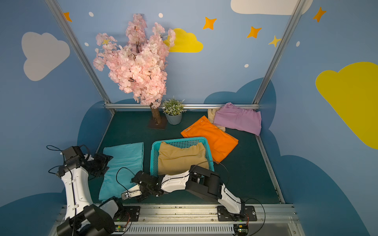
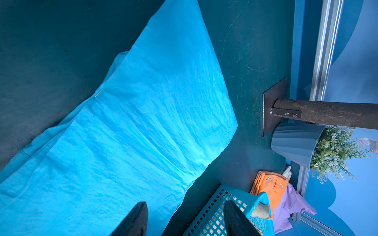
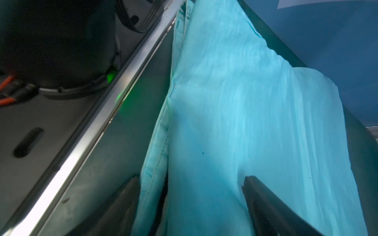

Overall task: Put the folded long pants in the basket
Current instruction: Pick up the long pant at the center of the board.

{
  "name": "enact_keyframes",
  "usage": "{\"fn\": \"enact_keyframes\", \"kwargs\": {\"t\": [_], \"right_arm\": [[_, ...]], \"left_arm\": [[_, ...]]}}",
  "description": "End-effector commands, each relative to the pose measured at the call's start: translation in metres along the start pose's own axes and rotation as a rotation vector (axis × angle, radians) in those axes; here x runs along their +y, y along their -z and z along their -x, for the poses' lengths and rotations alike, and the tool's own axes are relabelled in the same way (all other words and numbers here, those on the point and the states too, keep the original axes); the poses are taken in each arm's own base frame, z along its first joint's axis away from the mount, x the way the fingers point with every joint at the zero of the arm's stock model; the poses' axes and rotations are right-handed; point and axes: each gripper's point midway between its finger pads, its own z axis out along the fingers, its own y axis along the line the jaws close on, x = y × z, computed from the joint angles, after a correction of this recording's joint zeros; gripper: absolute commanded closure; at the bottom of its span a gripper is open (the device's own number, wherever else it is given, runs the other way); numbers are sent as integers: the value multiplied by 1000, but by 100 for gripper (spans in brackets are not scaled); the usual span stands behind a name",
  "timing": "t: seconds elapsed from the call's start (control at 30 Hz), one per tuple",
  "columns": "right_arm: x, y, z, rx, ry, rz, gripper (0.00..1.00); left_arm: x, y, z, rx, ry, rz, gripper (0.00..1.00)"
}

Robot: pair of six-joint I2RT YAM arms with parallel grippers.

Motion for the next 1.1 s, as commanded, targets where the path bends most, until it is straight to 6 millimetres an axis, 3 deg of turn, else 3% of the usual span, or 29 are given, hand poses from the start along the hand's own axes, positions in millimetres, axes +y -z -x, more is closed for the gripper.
{"fn": "enact_keyframes", "kwargs": {"t": [0.0,0.1,0.27,0.47,0.77,0.93,1.07], "right_arm": [[50,4,-59,175,29,181,14],[46,4,-59,190,17,179,19],[25,-12,-69,270,-22,107,40],[10,-19,-80,316,-68,60,58],[-14,-5,-52,246,-285,77,97],[-40,12,-37,169,-531,146,100],[-68,28,-31,79,-763,196,100]], "left_arm": [[-1,-2,-1,10,-11,-14,37],[-1,-2,-1,8,-10,-17,37],[-2,-1,-2,9,-13,-20,37],[-1,-3,-2,17,-11,-18,37],[-11,0,-5,28,-38,-69,38],[-47,13,-22,40,-173,-249,39],[-61,22,-31,36,-228,-323,38]]}}
